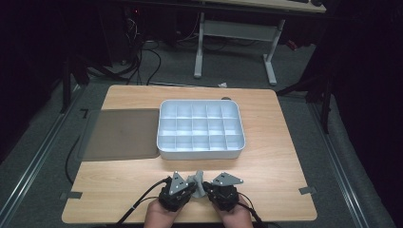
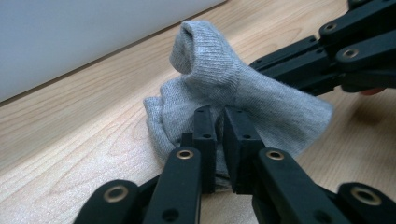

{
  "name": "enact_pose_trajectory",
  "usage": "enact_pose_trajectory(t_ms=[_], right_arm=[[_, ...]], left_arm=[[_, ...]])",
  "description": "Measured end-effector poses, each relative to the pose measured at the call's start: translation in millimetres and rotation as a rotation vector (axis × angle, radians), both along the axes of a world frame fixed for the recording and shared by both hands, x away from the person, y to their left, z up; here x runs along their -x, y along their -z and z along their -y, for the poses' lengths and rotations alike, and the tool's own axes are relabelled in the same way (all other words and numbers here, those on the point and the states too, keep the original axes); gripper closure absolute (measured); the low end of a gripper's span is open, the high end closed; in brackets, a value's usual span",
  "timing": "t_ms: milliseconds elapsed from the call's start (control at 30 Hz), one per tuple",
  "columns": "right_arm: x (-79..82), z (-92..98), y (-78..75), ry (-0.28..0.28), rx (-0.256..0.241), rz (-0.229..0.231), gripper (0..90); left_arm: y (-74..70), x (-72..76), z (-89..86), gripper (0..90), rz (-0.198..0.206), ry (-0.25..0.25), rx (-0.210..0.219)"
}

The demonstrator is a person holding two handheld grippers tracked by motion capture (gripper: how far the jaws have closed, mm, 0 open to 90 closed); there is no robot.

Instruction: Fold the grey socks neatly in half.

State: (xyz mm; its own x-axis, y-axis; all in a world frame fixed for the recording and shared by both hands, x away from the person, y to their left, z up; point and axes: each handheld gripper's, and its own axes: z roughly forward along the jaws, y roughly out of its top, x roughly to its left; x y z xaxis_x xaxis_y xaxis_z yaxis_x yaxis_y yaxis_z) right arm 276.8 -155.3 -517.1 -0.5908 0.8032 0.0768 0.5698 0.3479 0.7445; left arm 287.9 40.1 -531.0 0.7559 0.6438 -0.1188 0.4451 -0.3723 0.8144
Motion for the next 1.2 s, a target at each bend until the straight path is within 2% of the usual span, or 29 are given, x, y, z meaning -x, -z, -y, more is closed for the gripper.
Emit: enact_pose_trajectory(t_ms=[100, 167, 267, 333, 433, 467, 533, 567, 700, 1200], right_arm=[[-0.7, 1.7, 1.8, 0.008, 0.002, -0.007, 86.8], [-1.1, 2.5, 2.1, 0.012, 0.003, -0.01, 86.4], [-1.0, 3.4, 1.8, 0.016, 0.001, -0.01, 86.2], [-0.7, 3.4, 1.4, 0.014, 0.001, -0.009, 85.9], [-0.6, 3.4, 1.0, 0.007, 0.0, -0.005, 85.4], [-0.4, 3.2, 0.8, 0.008, -0.001, -0.005, 85.4], [-0.2, 2.9, 0.1, 0.006, -0.002, -0.004, 85.4], [0.0, 2.5, -0.5, 0.006, -0.002, -0.002, 85.4], [0.4, 1.9, -3.3, 0.002, -0.002, 0.006, 85.4], [-1.7, -1.6, -13.4, -0.003, 0.003, 0.029, 85.4]], left_arm=[[-2.6, 1.4, -2.6, 80.1, 0.01, -0.007, 0.024], [-7.4, 2.8, -8.0, 79.0, 0.032, -0.016, 0.049], [-14.3, 2.2, -23.4, 78.8, 0.061, -0.057, 0.085], [-15.1, -0.5, -32.6, 79.9, 0.062, -0.09, 0.099], [-10.4, -7.1, -39.7, 82.4, 0.021, -0.125, 0.067], [-6.7, -9.3, -38.1, 82.8, -0.007, -0.124, 0.036], [-4.4, -10.0, -36.2, 83.0, -0.02, -0.121, 0.023], [-0.9, -9.7, -31.1, 83.1, -0.039, -0.1, -0.001], [-0.6, -6.7, -23.5, 83.9, -0.036, -0.081, -0.018], [-0.3, 1.2, -4.0, 84.2, -0.038, -0.028, -0.028]])
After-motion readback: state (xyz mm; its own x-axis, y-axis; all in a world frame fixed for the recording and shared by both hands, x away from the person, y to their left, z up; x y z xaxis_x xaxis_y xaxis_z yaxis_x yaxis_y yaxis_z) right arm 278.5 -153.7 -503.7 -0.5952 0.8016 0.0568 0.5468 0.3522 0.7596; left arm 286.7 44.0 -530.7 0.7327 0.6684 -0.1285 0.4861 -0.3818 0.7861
